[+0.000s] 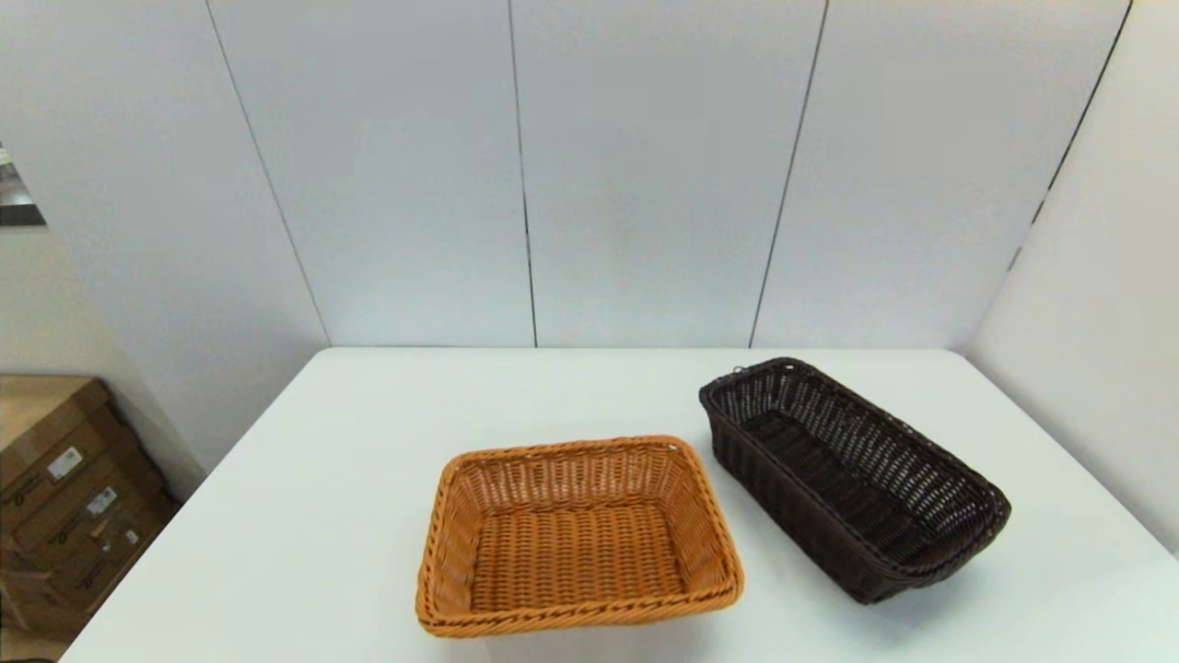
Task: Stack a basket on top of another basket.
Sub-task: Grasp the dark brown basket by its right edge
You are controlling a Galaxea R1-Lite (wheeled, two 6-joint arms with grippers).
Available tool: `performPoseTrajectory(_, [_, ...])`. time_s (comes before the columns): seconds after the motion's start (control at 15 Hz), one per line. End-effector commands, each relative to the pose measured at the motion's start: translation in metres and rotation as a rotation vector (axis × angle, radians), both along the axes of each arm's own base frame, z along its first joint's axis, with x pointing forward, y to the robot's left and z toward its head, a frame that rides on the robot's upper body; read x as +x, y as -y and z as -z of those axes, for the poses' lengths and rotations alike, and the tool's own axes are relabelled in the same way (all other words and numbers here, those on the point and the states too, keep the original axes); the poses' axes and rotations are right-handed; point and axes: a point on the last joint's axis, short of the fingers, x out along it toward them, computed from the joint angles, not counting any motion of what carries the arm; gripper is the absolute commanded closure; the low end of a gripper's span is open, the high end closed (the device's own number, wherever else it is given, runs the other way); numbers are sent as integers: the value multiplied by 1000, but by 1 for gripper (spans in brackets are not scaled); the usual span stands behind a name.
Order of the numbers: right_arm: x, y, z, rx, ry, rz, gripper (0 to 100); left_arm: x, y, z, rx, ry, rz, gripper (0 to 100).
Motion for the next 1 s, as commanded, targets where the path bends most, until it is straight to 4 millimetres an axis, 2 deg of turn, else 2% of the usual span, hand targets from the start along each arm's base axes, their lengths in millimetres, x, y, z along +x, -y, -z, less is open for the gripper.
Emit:
performPoseTrajectory(0.07, [0, 0, 0, 0, -1, 0, 0, 27, -1, 33, 143, 204, 29, 0])
performPoseTrajectory(0.27, [0, 0, 0, 0, -1, 0, 0, 43, -1, 50, 201, 252, 38, 0])
performPoseTrajectory(0.4, [0, 0, 0, 0, -1, -2, 0, 45, -1, 54, 201, 261, 52, 0])
performPoseTrajectory(0.6, [0, 0, 0, 1, 0, -2, 0, 49, 1, 64, 183, 236, 161, 0])
performPoseTrajectory(0.87, [0, 0, 0, -5, -3, 10, 0, 49, 2, 63, 193, 260, 165, 0])
performPoseTrajectory(0.93, [-2, 0, -4, -16, -7, 15, 0, 49, 2, 63, 193, 260, 165, 0])
performPoseTrajectory(1.0, [-6, 0, -18, -22, -54, 16, 0, 49, 2, 63, 193, 260, 165, 0])
